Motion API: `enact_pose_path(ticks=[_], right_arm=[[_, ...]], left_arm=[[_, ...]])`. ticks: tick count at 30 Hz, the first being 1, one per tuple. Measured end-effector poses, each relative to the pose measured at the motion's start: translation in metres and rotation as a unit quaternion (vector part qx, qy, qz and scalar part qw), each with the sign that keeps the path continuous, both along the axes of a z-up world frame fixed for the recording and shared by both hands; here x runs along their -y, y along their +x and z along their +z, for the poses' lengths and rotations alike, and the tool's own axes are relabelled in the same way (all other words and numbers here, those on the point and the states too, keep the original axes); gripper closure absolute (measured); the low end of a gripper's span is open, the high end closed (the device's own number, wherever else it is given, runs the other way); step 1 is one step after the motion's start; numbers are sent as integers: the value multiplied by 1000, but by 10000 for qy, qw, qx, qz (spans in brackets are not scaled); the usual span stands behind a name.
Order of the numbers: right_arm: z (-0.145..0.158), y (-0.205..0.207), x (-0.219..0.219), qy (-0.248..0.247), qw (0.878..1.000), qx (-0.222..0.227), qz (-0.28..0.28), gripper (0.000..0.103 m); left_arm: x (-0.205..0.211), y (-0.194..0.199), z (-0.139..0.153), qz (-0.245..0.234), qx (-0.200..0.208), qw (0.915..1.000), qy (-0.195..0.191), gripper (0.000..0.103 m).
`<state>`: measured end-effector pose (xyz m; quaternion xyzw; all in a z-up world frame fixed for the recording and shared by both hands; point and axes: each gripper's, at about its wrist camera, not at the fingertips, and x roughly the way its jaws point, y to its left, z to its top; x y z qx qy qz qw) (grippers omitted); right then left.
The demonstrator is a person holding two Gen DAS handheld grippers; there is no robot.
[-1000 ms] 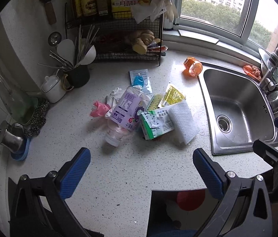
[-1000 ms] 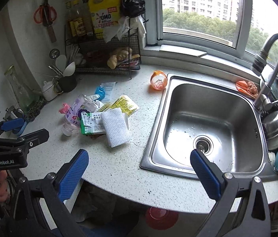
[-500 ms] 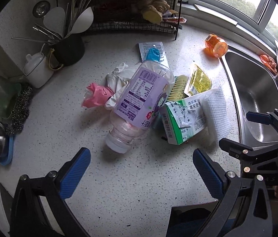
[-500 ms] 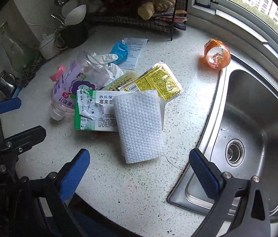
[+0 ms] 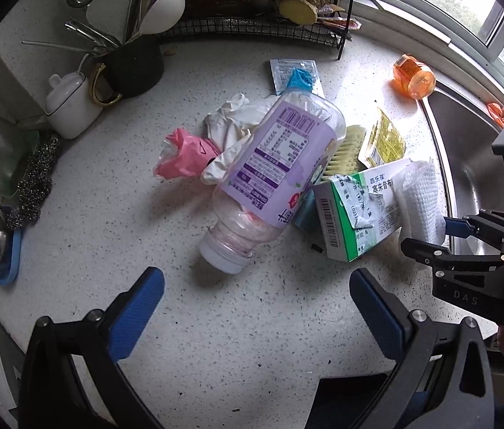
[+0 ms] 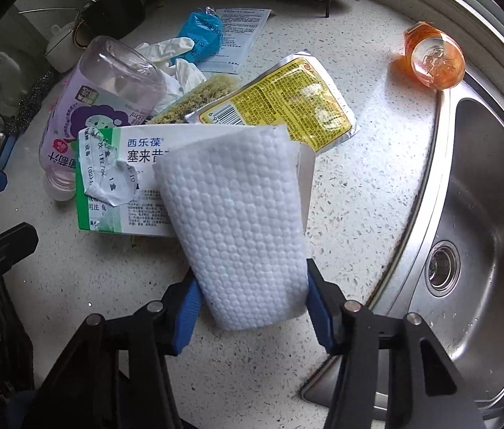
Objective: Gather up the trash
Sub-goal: 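Grasp the white melamine sponge with the right gripper and lift it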
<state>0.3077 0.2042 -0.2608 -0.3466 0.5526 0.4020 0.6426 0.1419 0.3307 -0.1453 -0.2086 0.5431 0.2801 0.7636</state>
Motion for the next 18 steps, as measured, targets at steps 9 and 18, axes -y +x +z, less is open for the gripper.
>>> enact_pose_path(ticks=[9,18], right_arm=[[20,-11,23,321,9994,-66,-147,91],[56,-5,48,750,9954,76,-595,94]], left_arm=[[13,16,14,-322,78,9993,145,0],[13,56,38,-784,263,9960,335,0]])
